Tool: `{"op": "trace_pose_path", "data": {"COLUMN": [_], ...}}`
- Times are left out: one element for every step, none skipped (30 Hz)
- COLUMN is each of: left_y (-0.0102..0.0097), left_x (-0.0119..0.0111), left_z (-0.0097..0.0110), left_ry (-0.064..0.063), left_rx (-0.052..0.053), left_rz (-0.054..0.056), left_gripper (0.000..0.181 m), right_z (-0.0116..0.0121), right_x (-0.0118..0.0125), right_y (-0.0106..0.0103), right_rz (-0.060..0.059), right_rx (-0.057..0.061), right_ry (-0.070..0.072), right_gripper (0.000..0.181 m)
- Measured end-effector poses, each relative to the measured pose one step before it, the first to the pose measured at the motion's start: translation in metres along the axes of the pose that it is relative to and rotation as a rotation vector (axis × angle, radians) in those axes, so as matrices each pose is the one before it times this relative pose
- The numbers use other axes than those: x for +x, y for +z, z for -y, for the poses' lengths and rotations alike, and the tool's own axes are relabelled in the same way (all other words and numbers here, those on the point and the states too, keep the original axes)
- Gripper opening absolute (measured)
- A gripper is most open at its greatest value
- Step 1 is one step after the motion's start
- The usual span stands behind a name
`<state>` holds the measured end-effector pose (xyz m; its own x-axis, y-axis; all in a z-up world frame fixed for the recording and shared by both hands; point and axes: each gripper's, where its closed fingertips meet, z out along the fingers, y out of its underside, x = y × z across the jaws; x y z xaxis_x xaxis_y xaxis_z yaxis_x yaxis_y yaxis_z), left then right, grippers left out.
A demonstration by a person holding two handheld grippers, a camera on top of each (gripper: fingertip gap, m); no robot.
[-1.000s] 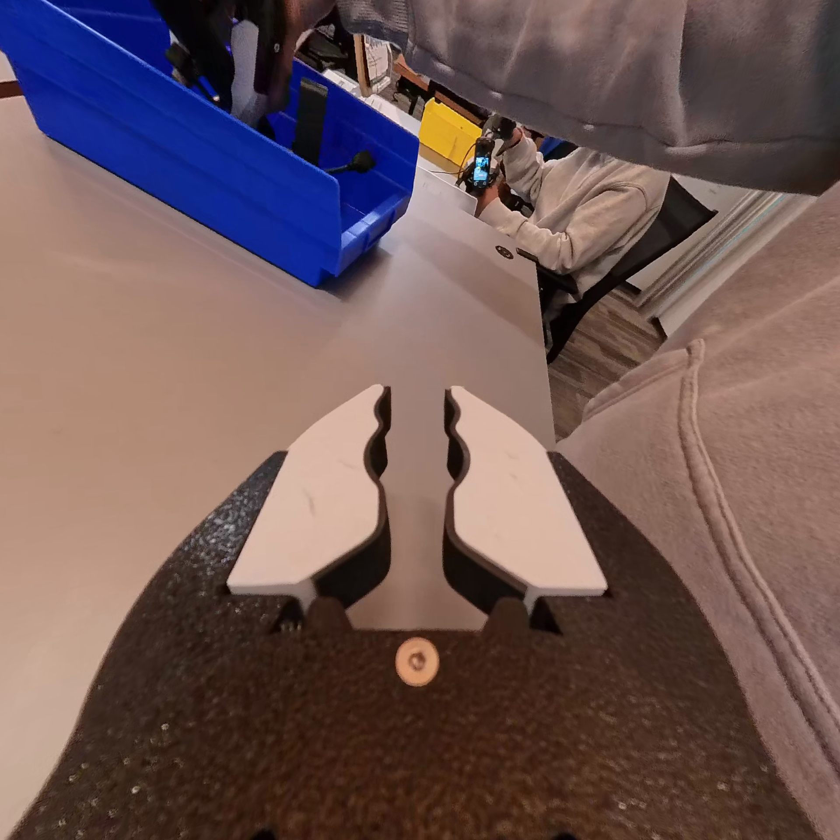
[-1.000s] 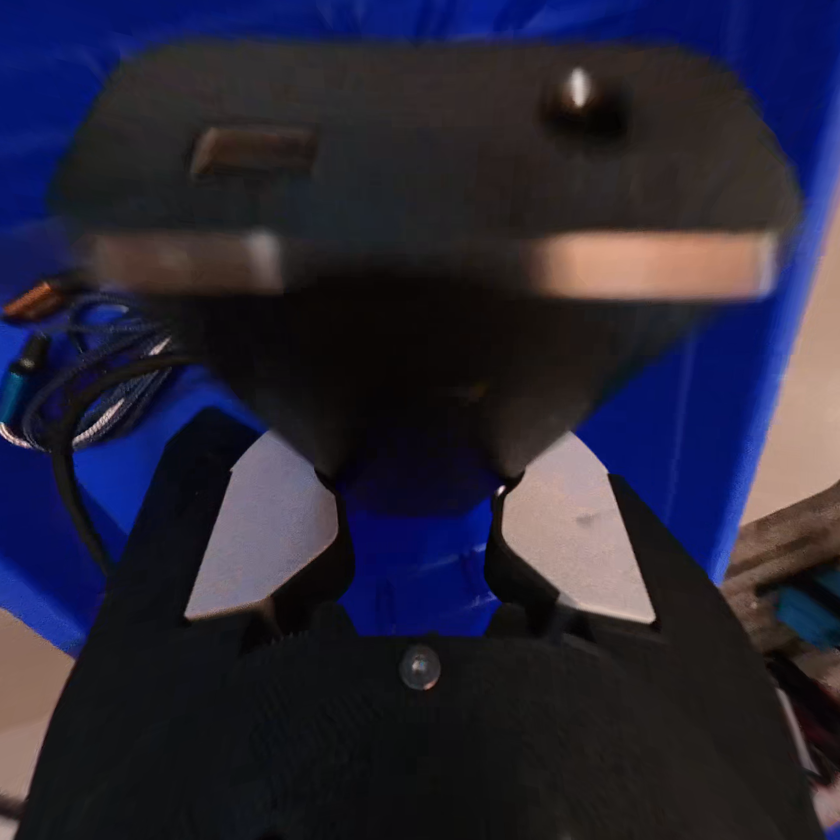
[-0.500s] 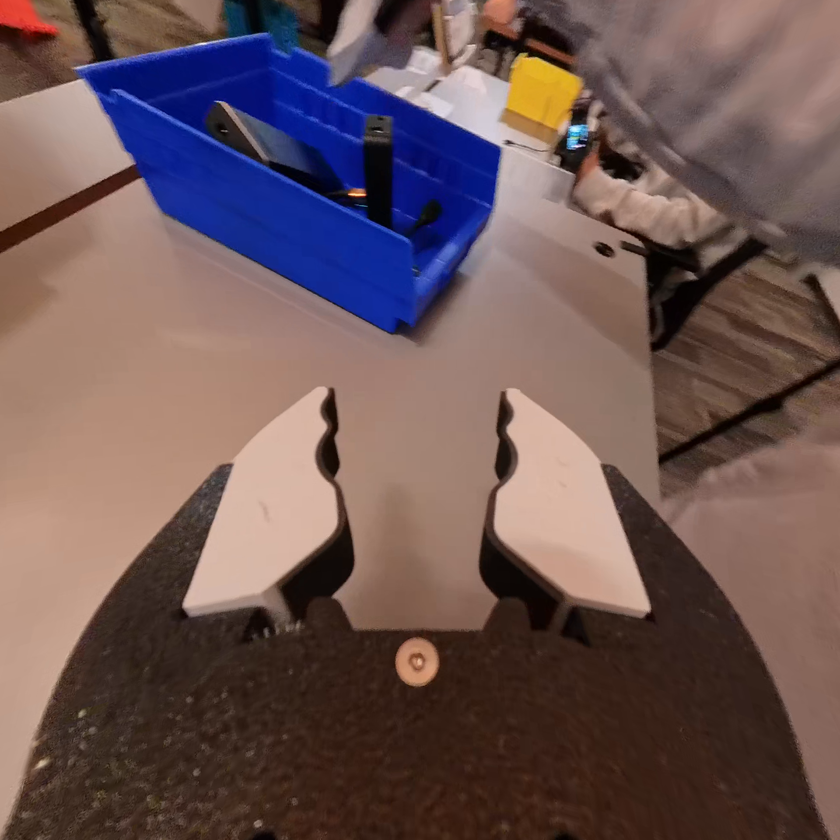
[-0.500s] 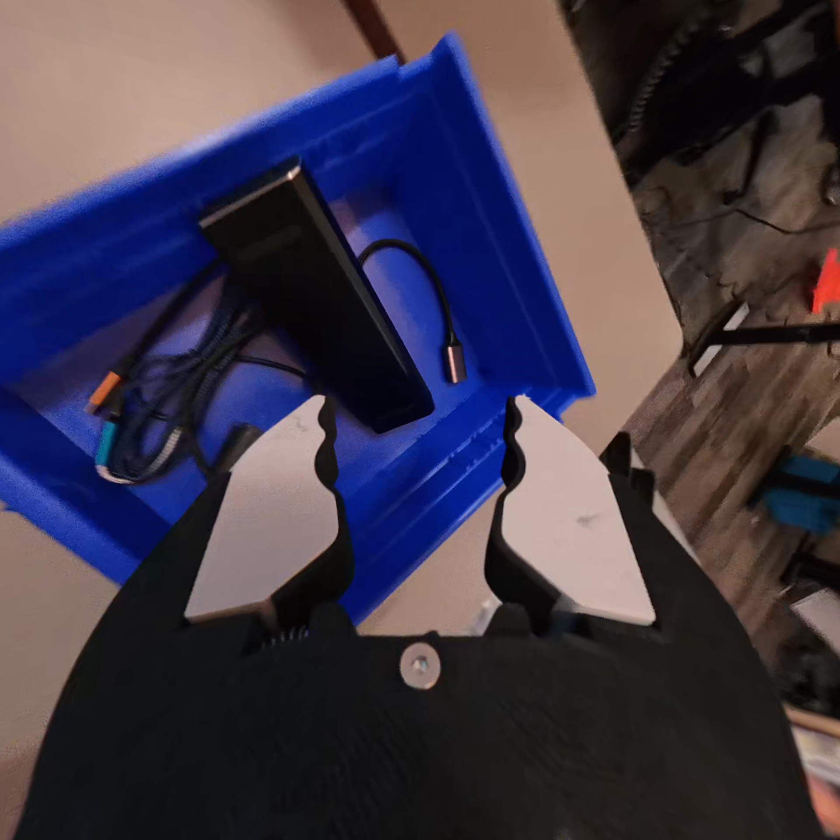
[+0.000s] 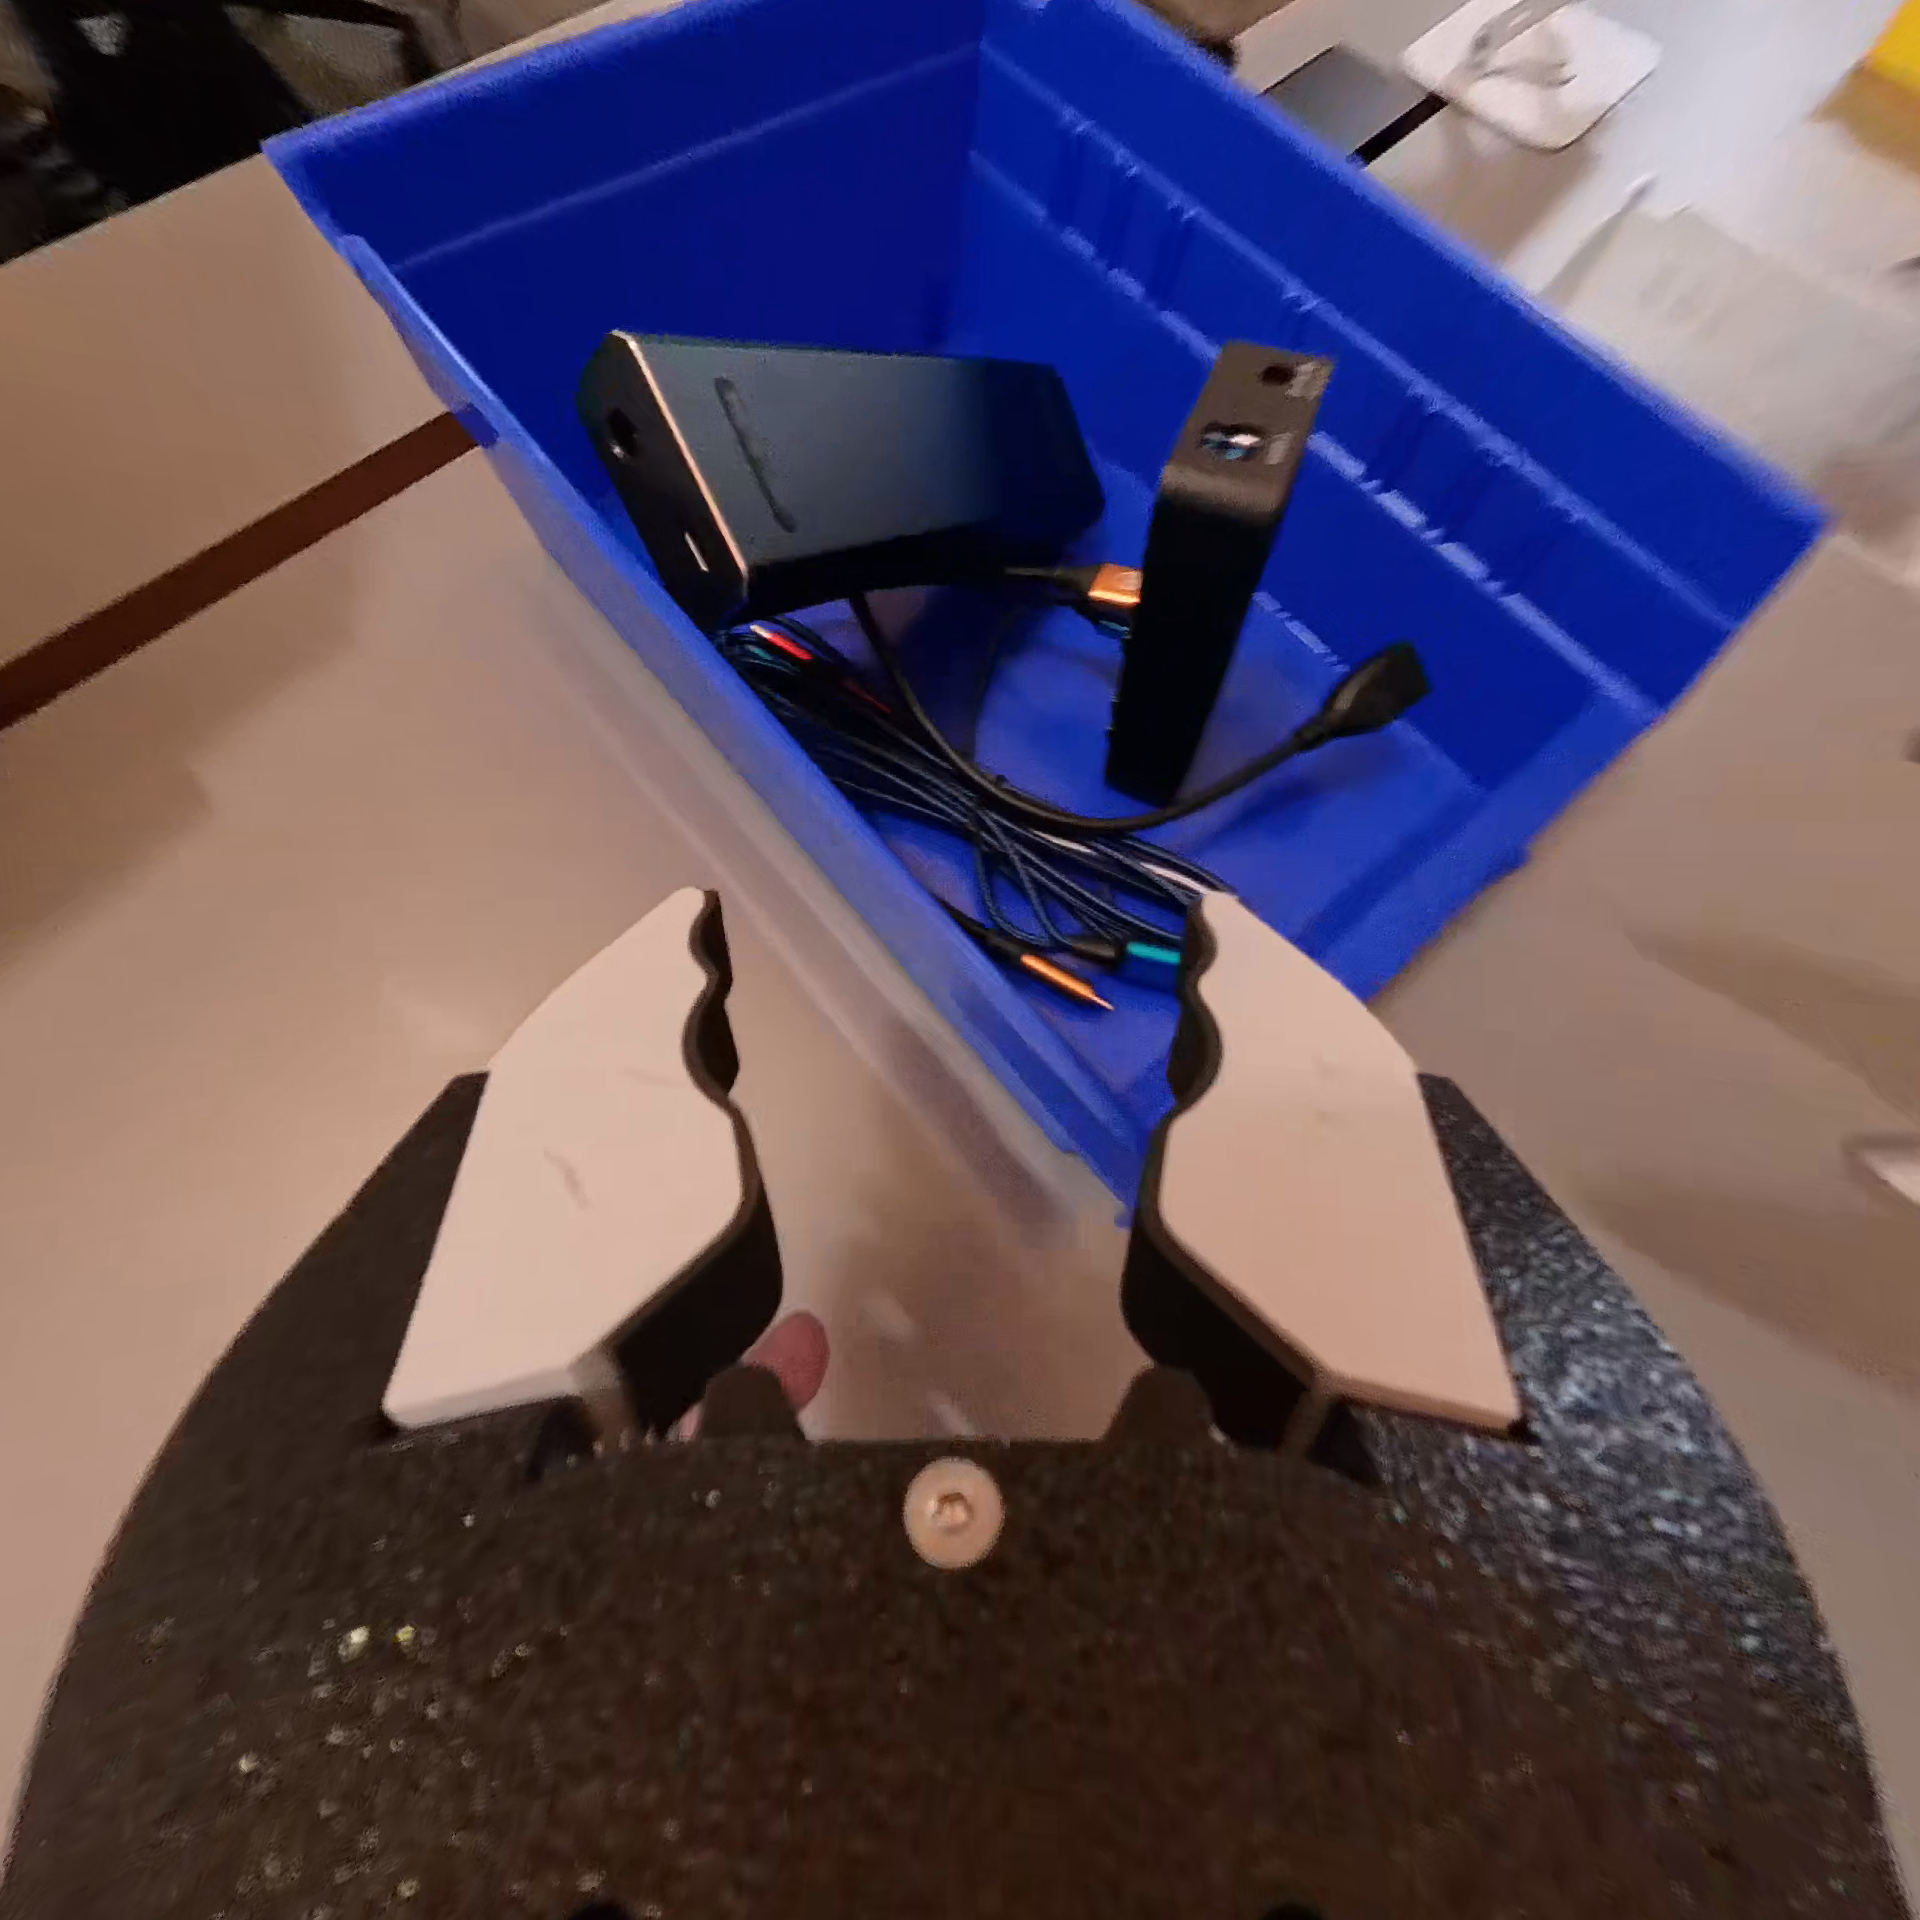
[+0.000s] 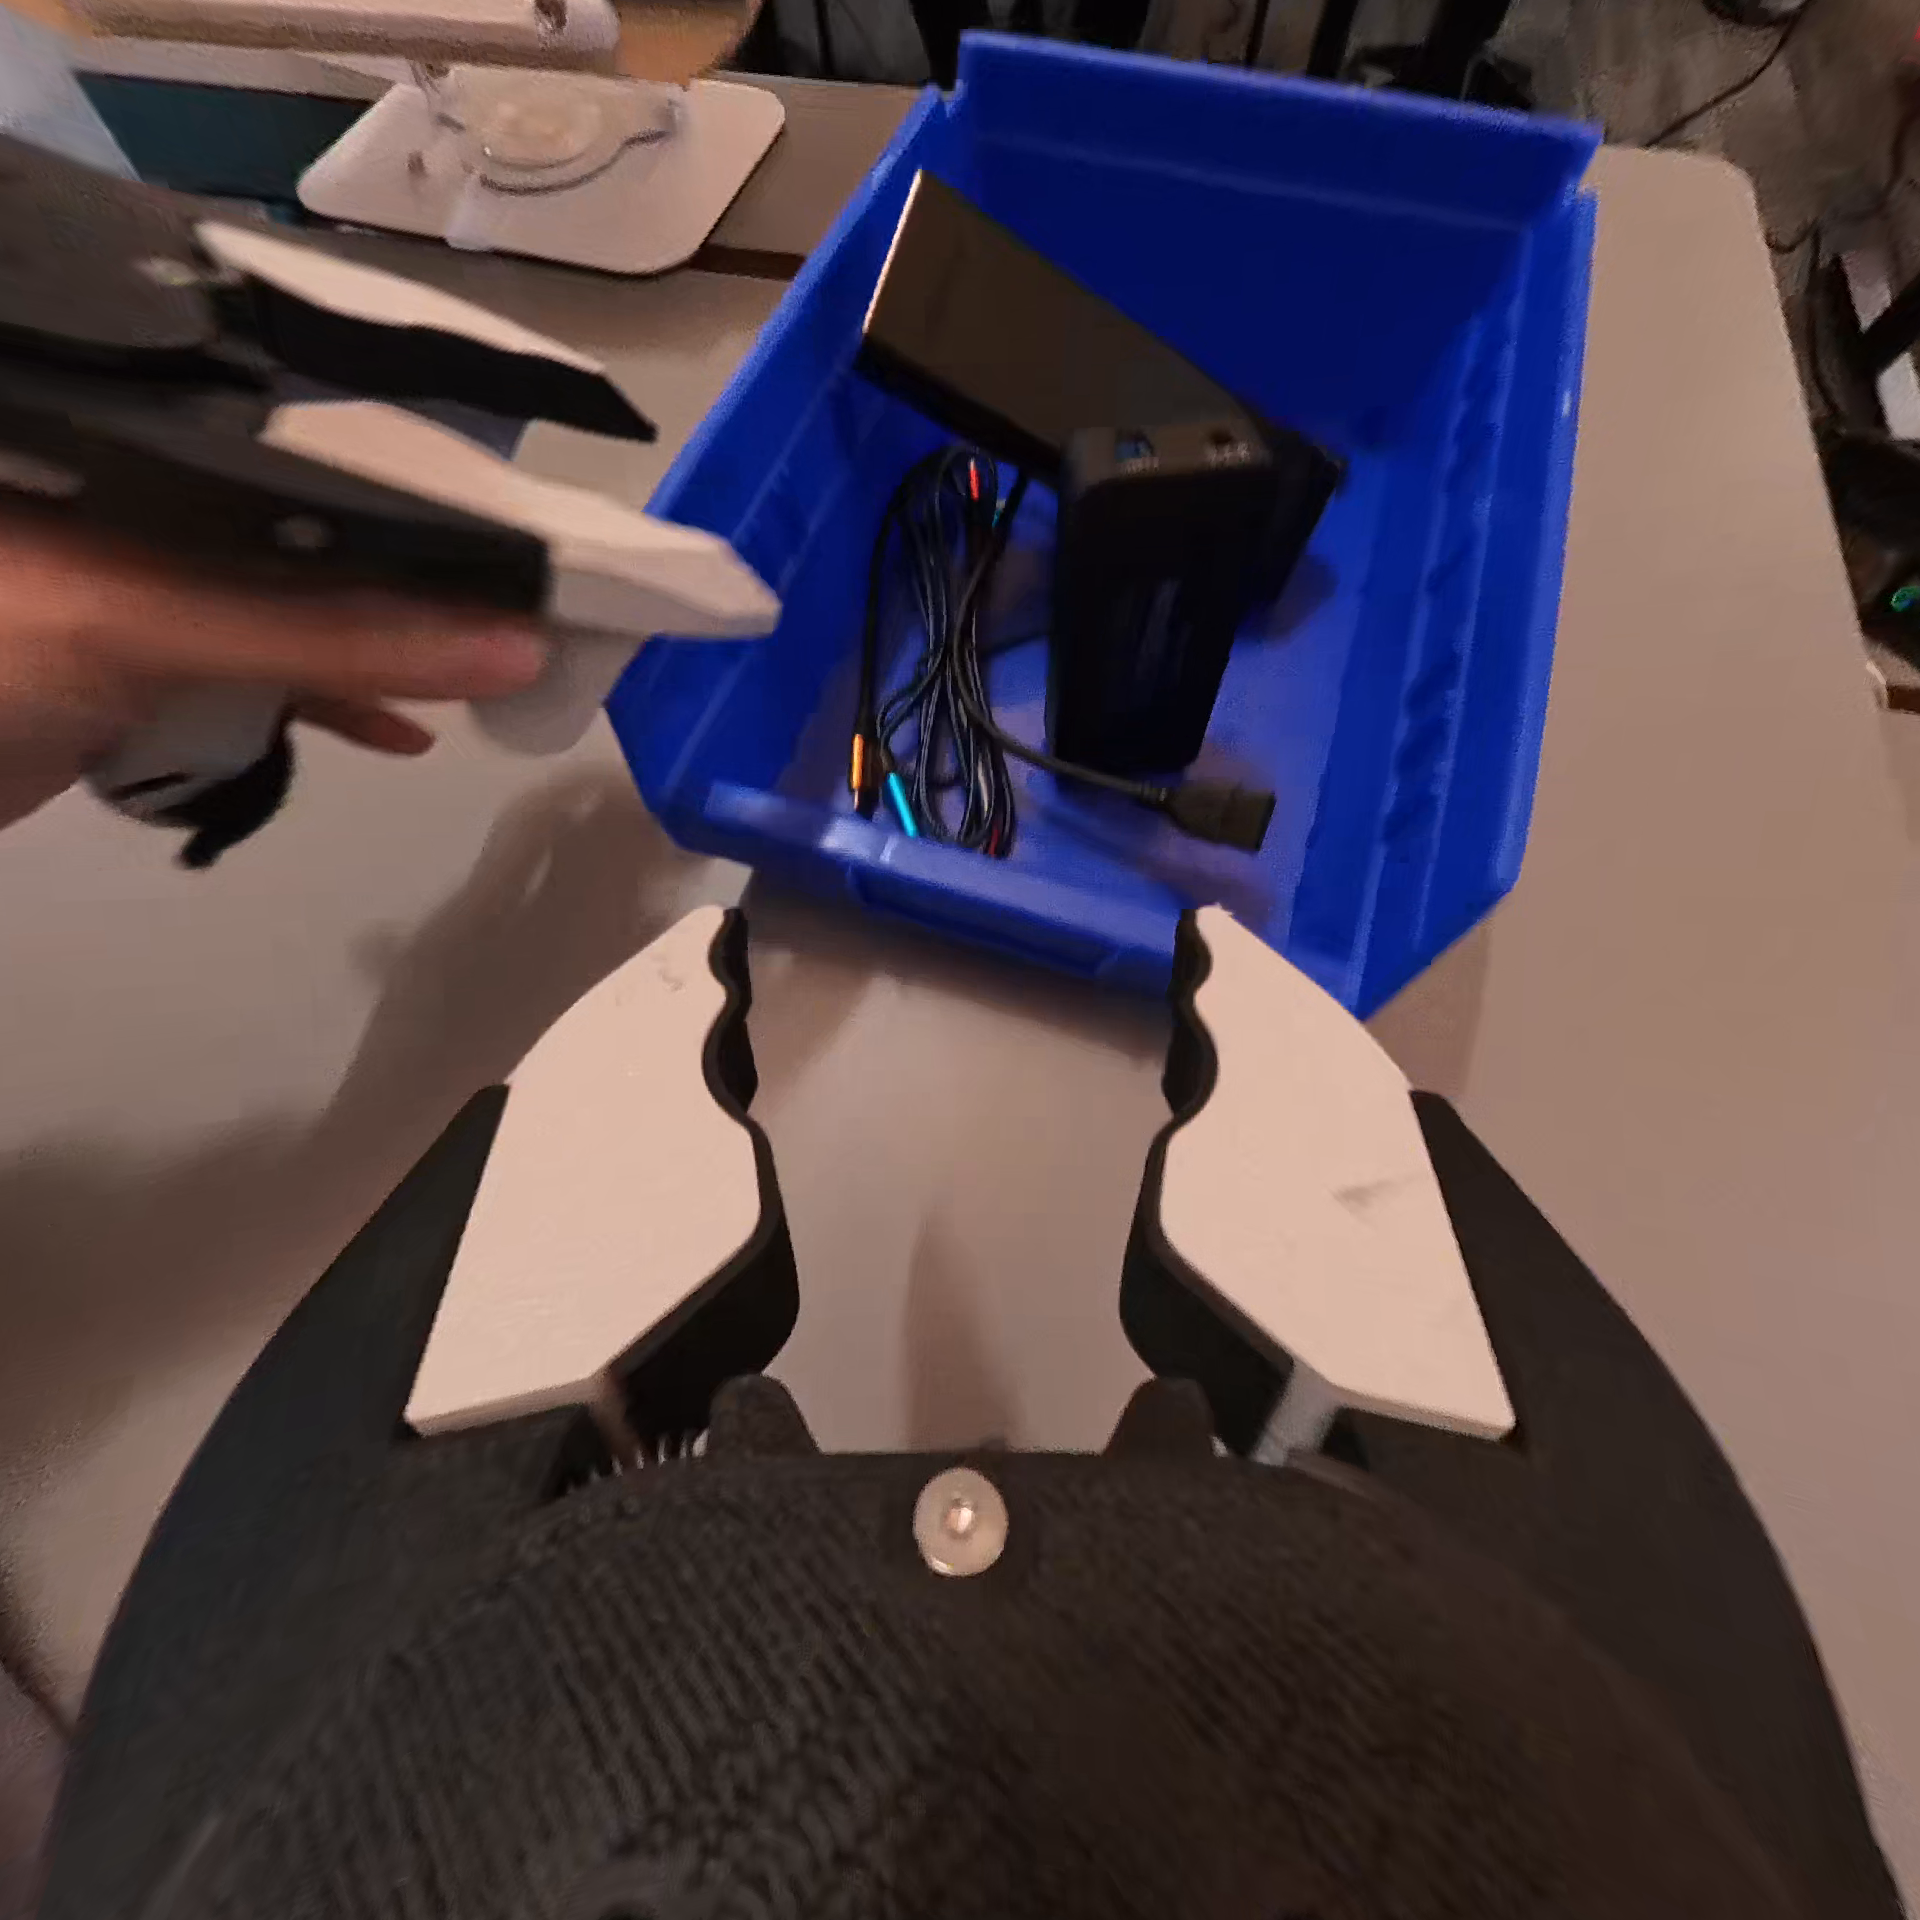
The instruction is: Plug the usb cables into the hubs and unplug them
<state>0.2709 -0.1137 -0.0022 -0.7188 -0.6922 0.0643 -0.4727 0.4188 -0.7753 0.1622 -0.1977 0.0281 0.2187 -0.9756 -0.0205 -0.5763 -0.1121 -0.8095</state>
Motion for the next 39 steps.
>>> {"op": "trace_pose_path", "data": {"left_y": [0.00898, 0.00822, 0.00763, 0.00667, 0.00483, 0.00202, 0.00002, -0.00068, -0.00206, -0.00354, -0.00558, -0.00764, -0.00943, -0.01101, -0.01218, -0.01315, -0.01405, -0.01497, -0.01509, -0.01495, -0.01457, -0.01416, -0.01354, -0.01251, -0.01133, -0.00971, -0.00831, -0.00695, -0.00563, -0.00478, -0.00410, -0.00361, -0.00315, -0.00278, -0.00240, -0.00196, -0.00176, -0.00119, -0.00088], "left_x": [-0.00382, -0.00133, -0.00005, -0.00096, -0.00349, -0.00862, -0.01134, -0.01076, -0.01000, -0.00772, -0.00687, -0.00587, -0.00540, -0.00578, -0.00577, -0.00540, -0.00508, -0.00469, -0.00429, -0.00436, -0.00423, -0.00436, -0.00437, -0.00449, -0.00442, -0.00471, -0.00510, -0.00471, -0.00359, -0.00297, -0.00234, -0.00213, -0.00184, -0.00163, -0.00142, -0.00120, -0.00095, -0.00076, -0.00068], "left_z": [-0.00274, -0.00351, -0.00404, -0.00368, -0.00146, 0.00143, 0.00183, -0.00054, -0.00218, -0.00392, -0.00595, -0.00783, -0.00949, -0.01100, -0.01232, -0.01327, -0.01417, -0.01442, -0.01454, -0.01435, -0.01357, -0.01300, -0.01233, -0.01127, -0.00985, -0.00884, -0.00766, -0.00625, -0.00523, -0.00419, -0.00332, -0.00288, -0.00255, -0.00221, -0.00200, -0.00155, -0.00125, -0.00085, -0.00036], "left_ry": [0.0139, 0.0037, -0.0072, -0.0102, -0.0017, 0.0057, 0.0044, -0.0048, 0.0016, 0.0134, 0.0125, 0.0116, 0.0090, 0.0074, 0.0060, -0.0040, -0.0097, -0.0070, -0.0129, -0.0217, -0.0231, -0.0263, -0.0293, -0.0312, -0.0295, -0.0217, -0.0160, -0.0166, -0.0195, -0.0248, -0.0256, -0.0168, -0.0061, 0.0008, 0.0031, 0.0012, -0.0022, -0.0043, -0.0028], "left_rx": [-0.0290, -0.0325, -0.0347, -0.0310, -0.0099, 0.0193, 0.0244, 0.0075, 0.0035, 0.0018, -0.0009, -0.0003, 0.0006, -0.0010, -0.0007, 0.0008, 0.0009, 0.0011, 0.0018, 0.0036, 0.0068, 0.0056, 0.0039, 0.0036, 0.0048, 0.0001, -0.0033, -0.0013, 0.0009, 0.0029, 0.0055, 0.0061, 0.0041, 0.0021, 0.0023, 0.0035, 0.0033, 0.0039, 0.0052], "left_rz": [0.0320, 0.0108, -0.0009, 0.0018, 0.0141, 0.0404, 0.0430, 0.0209, 0.0025, -0.0126, -0.0095, -0.0072, -0.0054, -0.0017, -0.0023, -0.0035, 0.0001, 0.0061, 0.0101, 0.0145, 0.0184, 0.0237, 0.0256, 0.0268, 0.0254, 0.0251, 0.0274, 0.0240, 0.0157, 0.0100, 0.0065, 0.0050, 0.0047, 0.0044, 0.0028, 0.0009, -0.0001, -0.0011, -0.0012], "left_gripper": [0.077, 0.077, 0.078, 0.076, 0.063, 0.040, 0.030, 0.023, 0.018, 0.016, 0.015, 0.015, 0.015, 0.015, 0.015, 0.015, 0.015, 0.015, 0.015, 0.015, 0.015, 0.015, 0.015, 0.015, 0.016, 0.016, 0.017, 0.017, 0.017, 0.018, 0.019, 0.019, 0.020, 0.020, 0.020, 0.020, 0.020, 0.020, 0.021], "right_z": [-0.00705, -0.00565, -0.00359, -0.00152, 0.00038, 0.00196, 0.00347, 0.00432, 0.00526, 0.00723, 0.00926, 0.01036, 0.01029, 0.01059, 0.01249, 0.01514, 0.01672, 0.01698, 0.01708, 0.01662, 0.01640, 0.01559, 0.01103, 0.00735, 0.00647, 0.00679, 0.00464, 0.00134, -0.00102, -0.00218, -0.00334, -0.00284, -0.00112, 0.00031, 0.00000, -0.00080, -0.00270, -0.00287, -0.00168], "right_x": [0.00012, 0.00267, 0.00208, 0.00063, 0.00077, 0.00137, 0.00157, 0.00119, 0.00041, -0.00136, -0.00369, -0.00540, -0.00655, -0.00856, -0.01300, -0.01629, -0.01904, -0.02247, -0.02381, -0.02292, -0.02059, -0.01862, -0.01713, -0.01599, -0.01179, -0.00822, -0.00817, -0.00740, -0.00432, -0.00205, 0.00080, 0.00571, 0.00739, 0.00877, 0.00861, 0.00558, 0.00173, -0.00200, -0.00349], "right_y": [-0.00418, -0.00378, -0.00351, -0.00344, -0.00362, -0.00384, -0.00411, -0.00382, -0.00390, -0.00343, -0.00247, -0.00066, 0.00155, 0.00354, 0.00544, 0.00768, 0.01020, 0.01255, 0.01500, 0.01684, 0.01936, 0.02255, 0.02531, 0.02704, 0.02875, 0.02936, 0.02908, 0.02878, 0.02793, 0.02661, 0.02472, 0.02201, 0.01909, 0.01646, 0.01408, 0.01254, 0.01109, 0.00976, 0.00822], "right_rz": [-0.0057, -0.0186, -0.0101, 0.0025, 0.0019, -0.0036, -0.0039, -0.0026, -0.0020, 0.0043, 0.0127, 0.0158, 0.0127, 0.0136, 0.0291, 0.0388, 0.0486, 0.0696, 0.0835, 0.0872, 0.0797, 0.0707, 0.0634, 0.0603, 0.0378, 0.0174, 0.0173, 0.0182, 0.0035, -0.0041, -0.0120, -0.0358, -0.0438, -0.0525, -0.0536, -0.0317, -0.0057, 0.0155, 0.0219], "right_rx": [-0.0009, 0.0017, 0.0043, 0.0086, 0.0116, 0.0116, 0.0127, 0.0119, 0.0097, 0.0134, 0.0204, 0.0204, 0.0107, -0.0022, -0.0031, 0.0060, 0.0137, 0.0119, 0.0113, 0.0030, -0.0004, 0.0031, -0.0185, -0.0391, -0.0391, -0.0310, -0.0383, -0.0520, -0.0591, -0.0597, -0.0613, -0.0552, -0.0450, -0.0331, -0.0306, -0.0343, -0.0421, -0.0398, -0.0259], "right_ry": [0.0109, 0.0207, 0.0240, 0.0198, 0.0151, 0.0083, 0.0011, -0.0020, 0.0012, 0.0022, -0.0014, -0.0068, -0.0134, -0.0212, -0.0341, -0.0410, -0.0421, -0.0336, -0.0060, 0.0251, 0.0367, 0.0336, 0.0198, 0.0070, 0.0047, 0.0193, 0.0233, 0.0175, 0.0241, 0.0236, 0.0143, 0.0361, 0.0203, -0.0056, 0.0063, 0.0070, 0.0163, 0.0350, 0.0391], "right_gripper": [0.078, 0.078, 0.078, 0.077, 0.077, 0.076, 0.076, 0.075, 0.074, 0.074, 0.073, 0.072, 0.071, 0.071, 0.073, 0.076, 0.079, 0.082, 0.083, 0.084, 0.085, 0.086, 0.088, 0.089, 0.090, 0.091, 0.091, 0.090, 0.085, 0.082, 0.079, 0.075, 0.072, 0.069, 0.065, 0.065, 0.065, 0.065, 0.062]}}
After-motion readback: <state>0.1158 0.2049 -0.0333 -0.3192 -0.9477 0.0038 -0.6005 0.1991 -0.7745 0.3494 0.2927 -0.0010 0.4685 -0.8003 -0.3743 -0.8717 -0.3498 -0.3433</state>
